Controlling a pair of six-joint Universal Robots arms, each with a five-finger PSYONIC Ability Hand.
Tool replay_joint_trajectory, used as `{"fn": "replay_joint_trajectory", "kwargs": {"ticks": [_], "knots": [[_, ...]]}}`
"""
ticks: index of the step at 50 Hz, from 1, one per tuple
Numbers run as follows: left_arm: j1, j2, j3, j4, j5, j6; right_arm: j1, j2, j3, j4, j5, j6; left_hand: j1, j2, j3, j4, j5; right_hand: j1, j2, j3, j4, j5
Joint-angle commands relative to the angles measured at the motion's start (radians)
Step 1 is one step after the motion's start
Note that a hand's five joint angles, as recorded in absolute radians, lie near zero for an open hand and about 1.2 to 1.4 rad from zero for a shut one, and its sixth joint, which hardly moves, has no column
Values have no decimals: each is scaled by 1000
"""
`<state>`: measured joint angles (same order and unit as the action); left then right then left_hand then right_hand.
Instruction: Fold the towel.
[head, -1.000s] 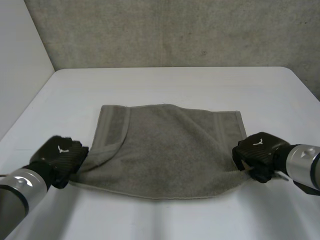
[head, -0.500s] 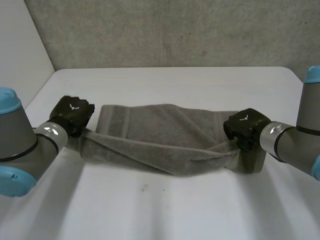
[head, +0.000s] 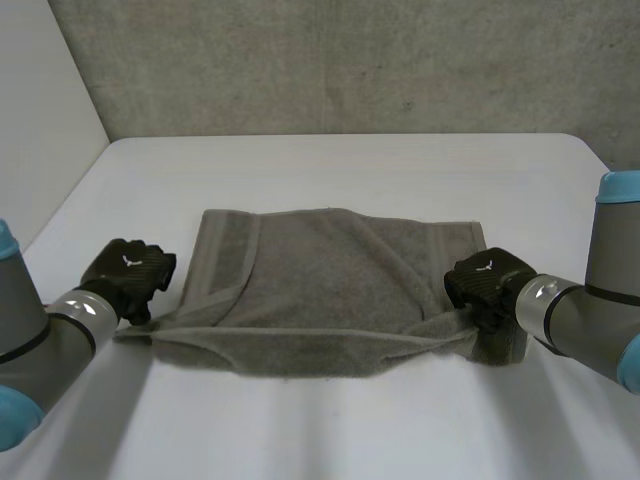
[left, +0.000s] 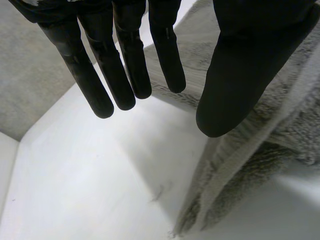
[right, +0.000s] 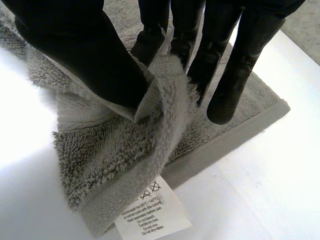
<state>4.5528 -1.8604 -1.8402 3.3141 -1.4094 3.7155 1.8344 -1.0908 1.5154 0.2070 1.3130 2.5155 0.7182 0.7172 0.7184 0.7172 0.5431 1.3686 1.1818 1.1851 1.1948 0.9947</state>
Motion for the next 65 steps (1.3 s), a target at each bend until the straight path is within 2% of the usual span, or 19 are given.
{"fn": "replay_joint_trajectory", "kwargs": {"ticks": [1,8,17,22,30,37,38,39,40,41,42,43,48,53,56,58,61,63,65], "knots": [[9,86,-56,-8,1,0,0,2,8,-1,0,0,85,86,85,86,86,28,214,211,201,227],[31,220,-191,-8,9,-2,-1,9,14,-5,0,-4,30,31,30,31,30,28,214,211,201,227],[69,245,-261,2,78,-2,-1,11,26,-23,2,-9,-9,-7,-9,-7,-8,28,214,211,201,227],[110,183,-260,34,113,-2,-1,11,32,-24,0,-11,-64,-63,-64,-63,-64,28,214,211,201,227],[120,70,-223,133,113,0,-1,12,34,-26,0,-12,-61,-60,-62,-60,-61,28,214,211,201,227],[118,6,-206,159,115,0,-1,12,39,-37,0,-12,-38,-37,-38,-37,-37,28,214,211,201,227],[118,-5,-202,159,115,0,-1,14,40,-40,2,-12,26,27,26,27,27,28,214,211,201,227],[118,-11,-195,160,115,-2,-1,17,42,-43,2,-12,245,246,245,246,245,28,214,211,201,227],[118,-11,-195,160,115,-2,-1,17,42,-43,2,-12,247,248,247,248,247,28,214,211,201,227],[117,-13,-188,168,115,-6,-1,17,40,-43,2,-12,570,571,569,571,570,28,214,211,201,227],[117,-13,-188,168,115,-6,-1,17,40,-43,2,-12,573,574,573,574,573,28,214,211,201,227],[115,-10,-185,185,115,-9,-1,17,40,-43,2,-12,677,678,677,678,678,28,214,211,201,227],[104,9,-179,225,112,-14,-3,9,34,-40,3,-12,678,679,678,679,679,28,214,211,201,227],[101,109,-175,194,107,-16,-3,-24,25,-14,11,-15,678,679,678,679,679,28,214,211,201,227],[101,211,-175,145,104,-14,-3,-90,20,64,11,-37,678,679,678,679,679,28,214,211,201,227],[104,320,-177,55,104,-9,-4,-147,5,174,9,-92,678,679,678,679,679,28,214,211,201,227],[109,374,-177,1,104,-9,-7,-170,-3,219,11,-116,678,679,678,679,679,28,214,211,201,227],[111,463,-174,-118,107,-5,-30,-213,-12,293,17,-159,678,679,678,679,679,28,214,211,201,227],[111,496,-171,-176,106,-2,-35,-236,-12,311,17,-174,678,679,678,679,679,28,214,211,201,227]]}}
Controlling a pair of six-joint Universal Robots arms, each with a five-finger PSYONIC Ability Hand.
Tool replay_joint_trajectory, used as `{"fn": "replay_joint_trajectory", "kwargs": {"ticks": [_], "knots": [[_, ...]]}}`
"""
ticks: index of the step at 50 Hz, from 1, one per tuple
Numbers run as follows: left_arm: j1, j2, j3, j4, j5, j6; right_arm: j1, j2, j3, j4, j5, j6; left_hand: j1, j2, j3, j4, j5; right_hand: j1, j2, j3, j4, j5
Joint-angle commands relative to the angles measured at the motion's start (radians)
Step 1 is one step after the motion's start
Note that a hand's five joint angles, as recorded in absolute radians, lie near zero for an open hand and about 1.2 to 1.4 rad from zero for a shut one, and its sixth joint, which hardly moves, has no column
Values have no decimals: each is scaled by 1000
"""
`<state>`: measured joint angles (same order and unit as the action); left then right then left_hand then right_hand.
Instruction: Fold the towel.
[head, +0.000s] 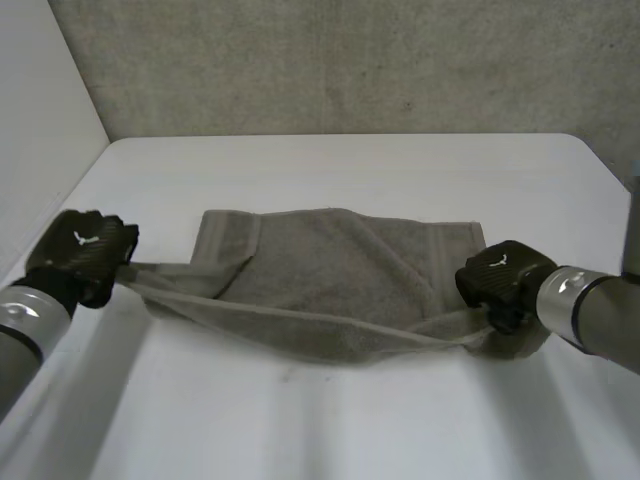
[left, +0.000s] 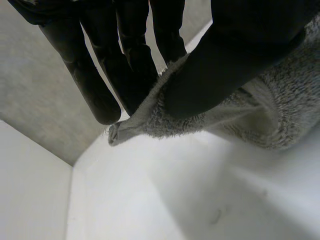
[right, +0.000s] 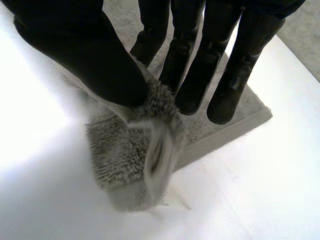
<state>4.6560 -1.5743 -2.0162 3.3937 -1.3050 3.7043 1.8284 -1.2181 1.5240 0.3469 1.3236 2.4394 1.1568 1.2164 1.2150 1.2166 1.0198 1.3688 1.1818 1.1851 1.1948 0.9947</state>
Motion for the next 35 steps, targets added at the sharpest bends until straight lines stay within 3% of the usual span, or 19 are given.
{"fn": "replay_joint_trajectory", "kwargs": {"ticks": [1,9,13,20,28,35], "knots": [[6,236,5,-308,1,10,-31,-136,-19,187,5,-109,239,180,181,180,202,27,214,211,201,227],[-2,254,-10,-464,-7,11,-18,-181,22,198,-4,-121,239,180,181,180,202,27,214,211,201,227],[-2,203,-15,-444,-5,19,-14,-150,38,190,2,-128,239,180,181,180,202,27,214,211,201,227],[-3,-7,31,-341,-31,33,-15,63,-5,153,2,-134,239,180,181,180,202,27,214,211,201,227],[-53,-228,252,-267,-85,23,-17,158,-135,87,19,-83,239,180,181,180,202,27,214,211,201,227],[-135,-354,633,-261,-160,-9,-12,172,-367,23,17,58,239,180,181,180,202,27,214,211,201,227]]}}
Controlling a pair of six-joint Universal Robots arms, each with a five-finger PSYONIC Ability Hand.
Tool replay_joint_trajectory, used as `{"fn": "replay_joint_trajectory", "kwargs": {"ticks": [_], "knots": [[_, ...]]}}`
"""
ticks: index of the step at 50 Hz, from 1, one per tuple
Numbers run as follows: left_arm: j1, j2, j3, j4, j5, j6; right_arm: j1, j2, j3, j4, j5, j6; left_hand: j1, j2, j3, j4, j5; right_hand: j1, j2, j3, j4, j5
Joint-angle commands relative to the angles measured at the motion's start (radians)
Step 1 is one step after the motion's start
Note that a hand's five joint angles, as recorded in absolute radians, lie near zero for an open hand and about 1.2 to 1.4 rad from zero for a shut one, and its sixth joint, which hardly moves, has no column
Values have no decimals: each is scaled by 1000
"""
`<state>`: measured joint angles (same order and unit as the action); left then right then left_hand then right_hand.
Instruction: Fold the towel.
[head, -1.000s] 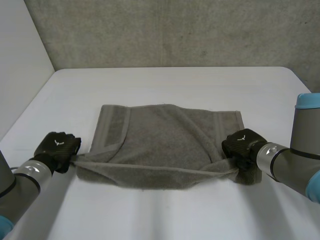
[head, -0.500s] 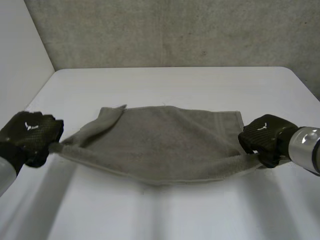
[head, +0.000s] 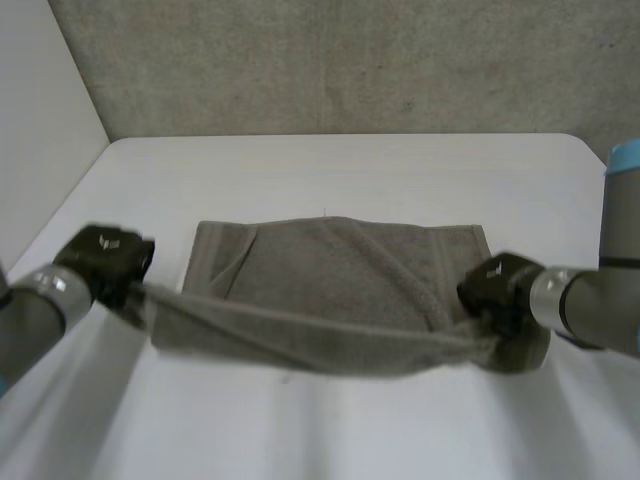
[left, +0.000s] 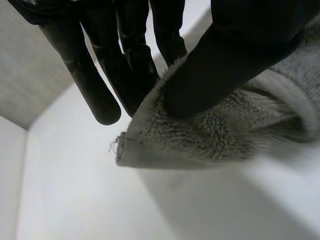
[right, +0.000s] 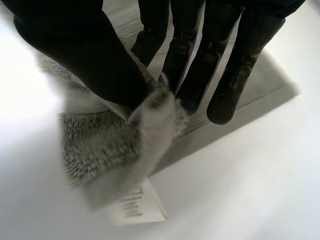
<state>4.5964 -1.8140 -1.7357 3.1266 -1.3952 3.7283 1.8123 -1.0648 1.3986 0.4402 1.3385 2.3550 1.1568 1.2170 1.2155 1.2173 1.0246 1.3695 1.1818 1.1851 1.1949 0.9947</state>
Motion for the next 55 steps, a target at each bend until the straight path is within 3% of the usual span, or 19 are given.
{"fn": "replay_joint_trajectory", "kwargs": {"ticks": [1,4,6,7,9,13,18,20,30,38,51,52,53,55], "knots": [[-95,-126,458,12,-93,-65,4,11,-315,-107,4,186,239,179,181,179,197,27,214,211,201,227],[-114,-136,570,20,-116,-114,6,0,-395,-158,4,242,239,179,181,179,197,27,214,211,201,227],[-134,-143,800,39,-169,-236,2,-52,-513,-280,7,361,239,179,181,179,197,27,214,211,201,227],[-134,-143,802,40,-169,-237,2,-52,-513,-281,7,362,239,179,181,179,197,27,214,211,201,227],[-143,-145,968,41,-209,-342,-1,-104,-552,-369,8,444,239,179,181,179,197,27,214,211,201,227],[-146,-136,1012,20,-223,-395,2,-133,-530,-368,-7,455,239,179,181,179,197,27,214,211,201,227],[-165,-116,852,-75,-226,-395,2,-152,-417,-304,-33,444,239,179,181,179,197,27,214,211,201,227],[-151,-90,669,-112,-226,-392,-1,-142,-347,-235,-48,390,239,179,181,179,197,27,214,211,201,227],[-96,-36,141,-45,-215,-372,-43,-64,-133,38,-39,86,239,179,181,179,197,27,214,211,201,227],[-99,-57,-48,84,-219,-228,-68,3,-14,-99,-36,93,239,179,181,179,197,27,214,211,201,227],[-132,56,-58,102,-214,-214,-91,-67,71,-202,-39,179,239,179,181,179,197,27,214,211,201,227],[-132,67,-53,102,-212,-214,-102,-76,82,-205,-44,188,239,179,181,179,197,-164,24,20,11,36],[-132,67,-53,102,-212,-214,-102,-76,82,-205,-44,188,239,179,181,179,197,-166,22,18,9,34],[-132,68,-41,102,-214,-214,-116,-87,100,-205,-45,194,239,179,181,179,197,-619,-432,-435,-445,-419]]}}
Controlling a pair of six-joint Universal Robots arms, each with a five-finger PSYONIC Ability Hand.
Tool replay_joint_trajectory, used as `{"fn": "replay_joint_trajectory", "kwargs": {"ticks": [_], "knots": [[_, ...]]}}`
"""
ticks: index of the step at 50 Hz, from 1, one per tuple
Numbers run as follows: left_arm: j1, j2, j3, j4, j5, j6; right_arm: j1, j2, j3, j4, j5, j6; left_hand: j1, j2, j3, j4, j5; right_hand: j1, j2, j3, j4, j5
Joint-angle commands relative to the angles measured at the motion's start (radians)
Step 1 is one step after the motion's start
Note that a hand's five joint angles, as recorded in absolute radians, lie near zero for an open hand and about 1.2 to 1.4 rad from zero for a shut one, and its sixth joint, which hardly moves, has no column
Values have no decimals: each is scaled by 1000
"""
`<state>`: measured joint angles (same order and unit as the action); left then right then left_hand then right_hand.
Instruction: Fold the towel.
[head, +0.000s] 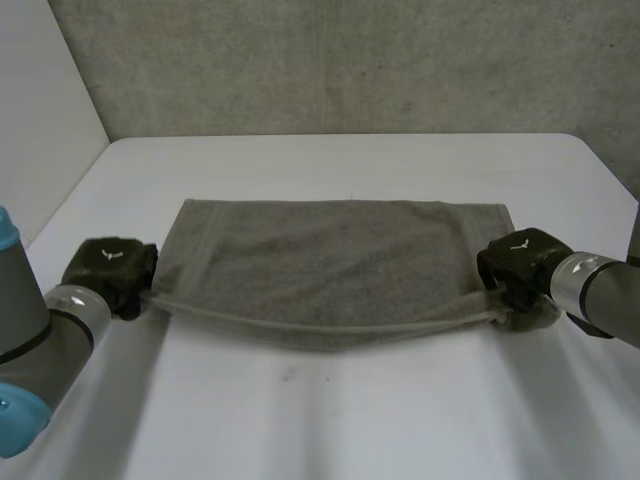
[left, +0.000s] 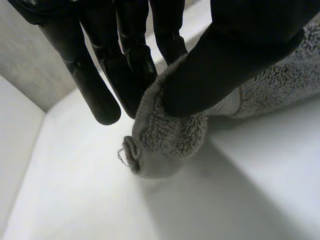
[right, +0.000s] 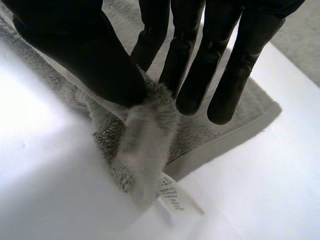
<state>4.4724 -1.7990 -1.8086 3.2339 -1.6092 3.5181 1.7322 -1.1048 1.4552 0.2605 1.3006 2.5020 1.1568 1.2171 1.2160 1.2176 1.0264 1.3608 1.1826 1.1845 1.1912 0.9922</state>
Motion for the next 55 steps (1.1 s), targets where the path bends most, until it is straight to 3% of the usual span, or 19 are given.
{"fn": "replay_joint_trajectory", "kwargs": {"ticks": [1,3,8,14,19,30,42,55], "knots": [[-8,53,32,-5,0,-4,-36,-47,44,-26,-7,47,239,179,180,179,195,-612,-434,-436,-443,-418],[-8,52,37,-5,-1,-4,-48,-53,60,-24,-12,47,239,179,180,179,195,-887,-709,-710,-717,-693],[-8,15,58,-5,-1,-2,-75,-82,86,-21,-14,44,239,179,180,179,195,-1082,-904,-906,-912,-888],[-7,-43,83,-5,-3,-5,-103,-148,119,-20,-43,44,239,179,180,179,195,-1076,-898,-900,-907,-882],[-4,-83,109,-6,-3,-8,-144,-251,227,-23,-145,34,239,179,180,179,195,-1038,-860,-862,-868,-844],[-1,-157,169,-6,-5,-10,-177,-400,473,-118,-247,20,239,179,180,179,195,-1003,-825,-826,-833,-809],[-1,-157,164,-9,-5,-48,-220,-399,628,-231,-320,-35,239,179,180,179,195,-956,-778,-779,-786,-762],[-1,-146,156,-16,-6,-70,-163,-313,674,-372,-337,3,239,179,180,179,195,-912,-734,-735,-742,-718]]}}
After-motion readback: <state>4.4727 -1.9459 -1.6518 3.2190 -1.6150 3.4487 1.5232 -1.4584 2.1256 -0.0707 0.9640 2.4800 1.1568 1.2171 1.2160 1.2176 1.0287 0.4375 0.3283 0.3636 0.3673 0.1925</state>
